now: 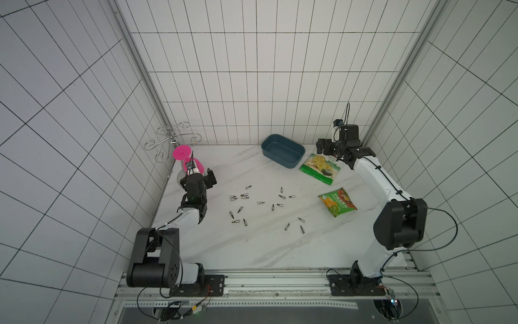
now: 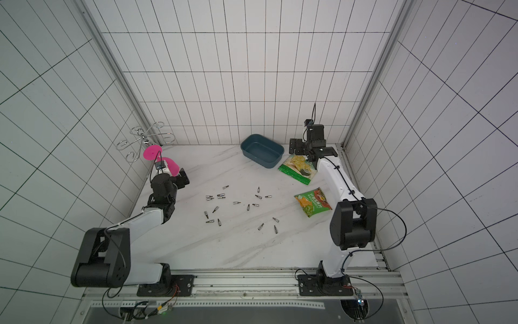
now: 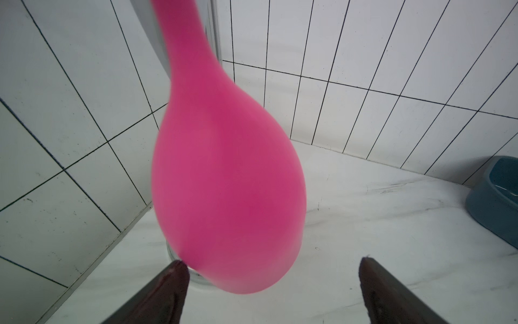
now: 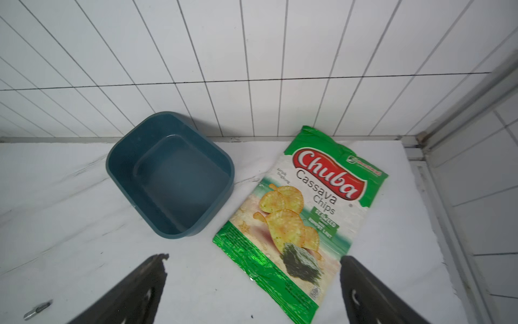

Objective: Put the bit on the desktop into the storage box
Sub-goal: Move the storage box to the center of the board.

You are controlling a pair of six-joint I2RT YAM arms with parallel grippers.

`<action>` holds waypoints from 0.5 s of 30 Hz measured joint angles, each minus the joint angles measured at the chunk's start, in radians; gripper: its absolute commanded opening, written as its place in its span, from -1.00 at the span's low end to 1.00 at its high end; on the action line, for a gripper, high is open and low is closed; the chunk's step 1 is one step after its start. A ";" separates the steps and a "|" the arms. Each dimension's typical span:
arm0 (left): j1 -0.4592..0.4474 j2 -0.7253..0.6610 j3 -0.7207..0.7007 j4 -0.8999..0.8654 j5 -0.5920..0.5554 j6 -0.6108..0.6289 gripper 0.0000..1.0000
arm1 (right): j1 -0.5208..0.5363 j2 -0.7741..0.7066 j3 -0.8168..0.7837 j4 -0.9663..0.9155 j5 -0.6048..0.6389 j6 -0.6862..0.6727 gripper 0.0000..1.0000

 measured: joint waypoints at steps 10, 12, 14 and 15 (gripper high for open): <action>-0.063 -0.144 0.010 -0.169 -0.032 -0.035 0.95 | 0.059 0.399 0.436 -0.327 -0.280 0.021 0.97; -0.082 -0.158 0.015 -0.189 -0.033 -0.040 0.95 | 0.080 0.444 0.515 -0.362 -0.310 0.021 0.97; -0.106 -0.166 0.018 -0.207 -0.033 -0.041 0.95 | 0.105 0.484 0.599 -0.391 -0.336 0.021 0.97; -0.118 -0.167 0.020 -0.217 -0.033 -0.042 0.95 | 0.115 0.505 0.644 -0.402 -0.347 0.022 0.97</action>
